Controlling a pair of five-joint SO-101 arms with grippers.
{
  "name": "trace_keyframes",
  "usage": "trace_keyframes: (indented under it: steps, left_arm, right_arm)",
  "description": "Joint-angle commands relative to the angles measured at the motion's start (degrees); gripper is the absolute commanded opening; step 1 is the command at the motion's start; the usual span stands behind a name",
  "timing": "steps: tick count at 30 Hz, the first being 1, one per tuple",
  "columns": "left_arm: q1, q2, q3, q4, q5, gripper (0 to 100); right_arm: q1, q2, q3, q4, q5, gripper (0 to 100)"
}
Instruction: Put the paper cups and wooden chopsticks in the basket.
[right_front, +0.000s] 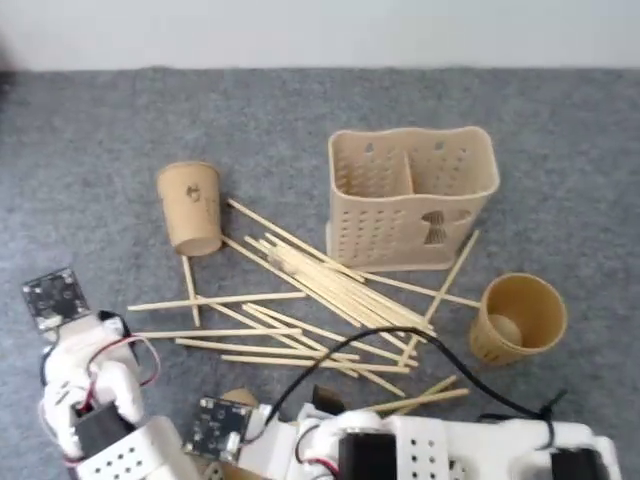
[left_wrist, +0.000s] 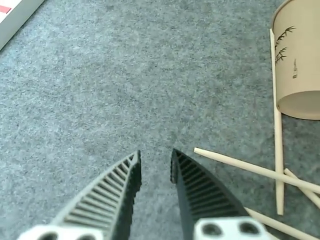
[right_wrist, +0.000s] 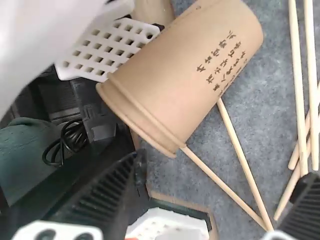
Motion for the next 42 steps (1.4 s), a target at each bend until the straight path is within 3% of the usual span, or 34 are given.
trace_keyframes:
  steps: [1, 17, 22, 32, 35, 42]
  left_arm:
    - [0.44, -0.62, -0.48, -1.58, -0.18, 10]
    - [0.18, -0.62, -0.4, -1.58, -0.18, 10]
    - [0.18, -0.62, -0.31, -1.58, -0.18, 10]
    - [0.18, -0.62, -0.31, -1.58, -0.18, 10]
    - [0.18, -0.62, -0.31, -1.58, -0.18, 10]
    - [0.18, -0.62, -0.22, -1.58, -0.18, 10]
  right_arm:
    - [-0.66, -0.31, 0.26, -1.45, 0.53, 44.5]
    - [7.87, -0.22, 14.77, -16.84, 4.22, 44.5]
    - [16.31, -0.31, 14.59, -18.15, 8.88, 44.5]
    - [36.79, -0.31, 14.59, -33.36, 17.76, 44.5]
    - [36.62, -0.4, 13.98, -31.52, 18.02, 44.5]
    - [30.55, -0.4, 7.56, -15.69, 18.02, 44.5]
